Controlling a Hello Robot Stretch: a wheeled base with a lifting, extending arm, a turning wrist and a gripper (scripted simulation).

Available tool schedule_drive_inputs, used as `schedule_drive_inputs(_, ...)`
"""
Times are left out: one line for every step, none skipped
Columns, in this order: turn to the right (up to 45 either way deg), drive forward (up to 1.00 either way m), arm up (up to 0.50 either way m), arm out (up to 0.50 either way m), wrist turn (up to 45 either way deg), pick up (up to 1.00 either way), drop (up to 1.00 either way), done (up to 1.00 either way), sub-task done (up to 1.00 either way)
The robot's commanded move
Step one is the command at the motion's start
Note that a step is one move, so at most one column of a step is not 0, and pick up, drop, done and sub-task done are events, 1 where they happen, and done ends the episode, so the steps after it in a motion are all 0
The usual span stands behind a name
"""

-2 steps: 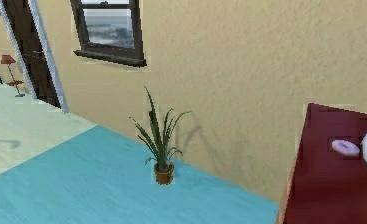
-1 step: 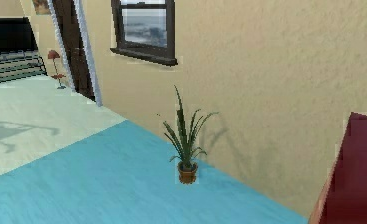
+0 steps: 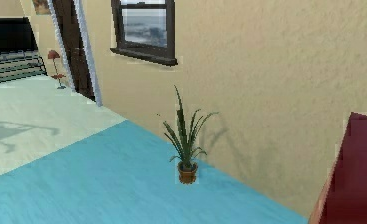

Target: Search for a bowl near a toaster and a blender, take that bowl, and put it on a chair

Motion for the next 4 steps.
schedule_drive_inputs(0.0,0.0,0.38,0.0,0.0,0.0,0.0,0.0,0.0)
schedule_drive_inputs(0.0,0.0,0.0,0.44,0.0,0.0,0.0,0.0,0.0)
schedule_drive_inputs(0.0,0.0,0.0,0.0,45.0,0.0,0.0,0.0,0.0)
schedule_drive_inputs(0.0,0.0,0.0,0.0,45.0,0.0,0.0,0.0,0.0)
